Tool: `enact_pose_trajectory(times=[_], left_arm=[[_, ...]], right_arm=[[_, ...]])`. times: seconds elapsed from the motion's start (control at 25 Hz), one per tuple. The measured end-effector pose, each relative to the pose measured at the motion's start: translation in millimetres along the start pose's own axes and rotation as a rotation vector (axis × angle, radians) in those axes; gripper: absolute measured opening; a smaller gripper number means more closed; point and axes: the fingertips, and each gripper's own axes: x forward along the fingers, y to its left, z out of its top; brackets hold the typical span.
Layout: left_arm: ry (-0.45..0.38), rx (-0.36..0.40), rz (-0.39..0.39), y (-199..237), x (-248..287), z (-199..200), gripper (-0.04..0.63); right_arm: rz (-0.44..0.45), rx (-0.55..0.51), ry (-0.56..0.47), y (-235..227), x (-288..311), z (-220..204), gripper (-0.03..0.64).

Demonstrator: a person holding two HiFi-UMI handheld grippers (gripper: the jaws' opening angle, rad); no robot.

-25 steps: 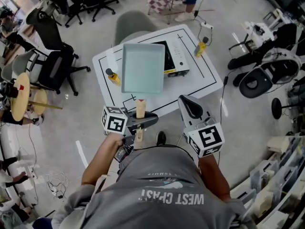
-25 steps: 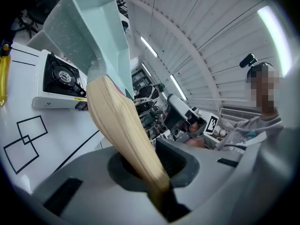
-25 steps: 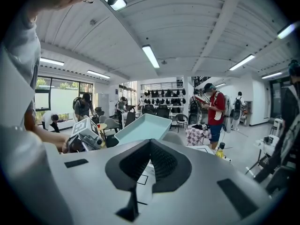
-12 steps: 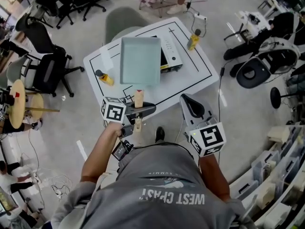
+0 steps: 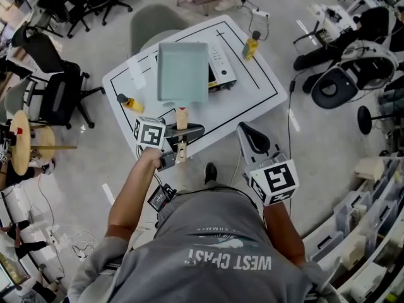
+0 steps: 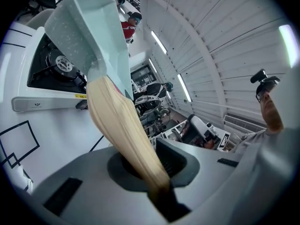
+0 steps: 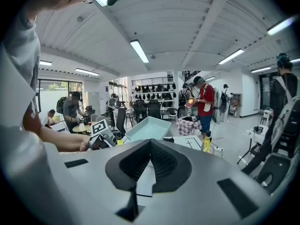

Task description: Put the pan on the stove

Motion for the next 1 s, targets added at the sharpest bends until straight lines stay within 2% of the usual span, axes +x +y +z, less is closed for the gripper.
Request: enact_pose_trajectory(times=[0.32, 0.64, 1.0], left_arm=[[-0.002, -0.071, 0.007, 37, 9, 10, 0.048], [0.009, -0.115, 0.04, 72, 15, 13, 0.048], [-0.007, -0.157, 0.031, 100, 22, 19, 0.048]], right_arm=[[-0.007, 0.011, 0.026, -11, 3, -10, 0.011], [0.004, 0.014, 0.046, -14, 10, -18, 0.011], [0.013, 0.009, 0.067, -17, 12, -25, 0.011]])
